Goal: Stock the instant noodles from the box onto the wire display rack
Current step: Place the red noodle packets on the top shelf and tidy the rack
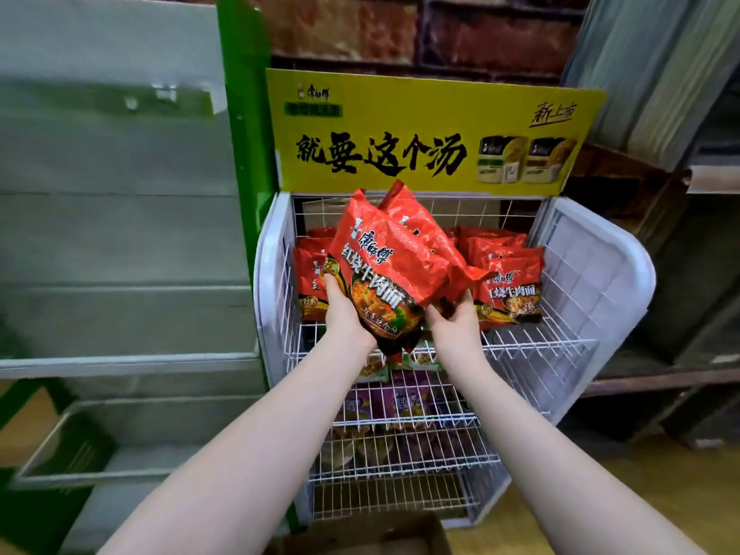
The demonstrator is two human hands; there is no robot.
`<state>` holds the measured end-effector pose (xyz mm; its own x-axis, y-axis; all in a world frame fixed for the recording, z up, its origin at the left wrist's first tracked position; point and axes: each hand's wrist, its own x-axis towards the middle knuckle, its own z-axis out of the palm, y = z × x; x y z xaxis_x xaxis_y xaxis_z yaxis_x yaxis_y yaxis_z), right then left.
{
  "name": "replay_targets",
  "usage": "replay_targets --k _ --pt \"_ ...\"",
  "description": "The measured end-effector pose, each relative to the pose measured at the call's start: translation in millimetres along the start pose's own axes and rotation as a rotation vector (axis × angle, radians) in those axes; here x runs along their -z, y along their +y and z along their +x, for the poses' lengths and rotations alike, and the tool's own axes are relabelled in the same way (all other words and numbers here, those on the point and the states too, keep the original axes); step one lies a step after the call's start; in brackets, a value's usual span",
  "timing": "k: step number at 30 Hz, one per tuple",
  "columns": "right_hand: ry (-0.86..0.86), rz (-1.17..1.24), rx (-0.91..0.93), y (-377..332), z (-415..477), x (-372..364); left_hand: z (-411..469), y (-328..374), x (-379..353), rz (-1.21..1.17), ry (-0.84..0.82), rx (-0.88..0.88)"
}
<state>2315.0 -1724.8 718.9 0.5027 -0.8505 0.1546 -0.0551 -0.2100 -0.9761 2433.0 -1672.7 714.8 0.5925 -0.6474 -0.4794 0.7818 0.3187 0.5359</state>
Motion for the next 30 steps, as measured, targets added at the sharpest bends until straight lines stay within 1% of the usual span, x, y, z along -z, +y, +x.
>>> replay_targets --k 4,7,9,13,16,20,23,27,30 --pt "0.013 0.031 0.016 0.4 19.5 9.9 12.5 5.5 -2.0 0.009 0.035 -0.075" --pt "0.009 0.024 0.033 7.3 43.1 27.1 19.6 10.9 -5.9 -0.065 0.059 -0.082" --pt "-0.009 -0.001 0.004 17.7 63.1 39.2 27.5 15.1 -8.7 -0.116 0.059 -0.092" --pt "-0.082 -0.054 -0.062 43.5 100.6 59.3 55.6 19.8 -18.1 -0.153 0.093 -0.129" --pt "-0.173 -0.136 -0.116 61.7 121.7 69.4 73.4 13.4 -30.4 -0.177 0.126 -0.144" --pt "-0.259 -0.194 -0.163 85.6 145.9 70.0 86.7 -1.1 -45.8 -0.145 0.172 -0.173" --pt "-0.32 -0.221 -0.189 97.2 159.3 66.7 97.2 -11.1 -48.7 -0.158 0.201 -0.158" --pt "-0.359 -0.239 -0.181 106.0 172.0 61.9 107.6 -19.2 -45.2 -0.212 0.272 -0.175" --pt "-0.334 -0.322 -0.116 109.1 175.6 56.7 112.3 -16.5 -39.6 -0.252 0.258 -0.211"
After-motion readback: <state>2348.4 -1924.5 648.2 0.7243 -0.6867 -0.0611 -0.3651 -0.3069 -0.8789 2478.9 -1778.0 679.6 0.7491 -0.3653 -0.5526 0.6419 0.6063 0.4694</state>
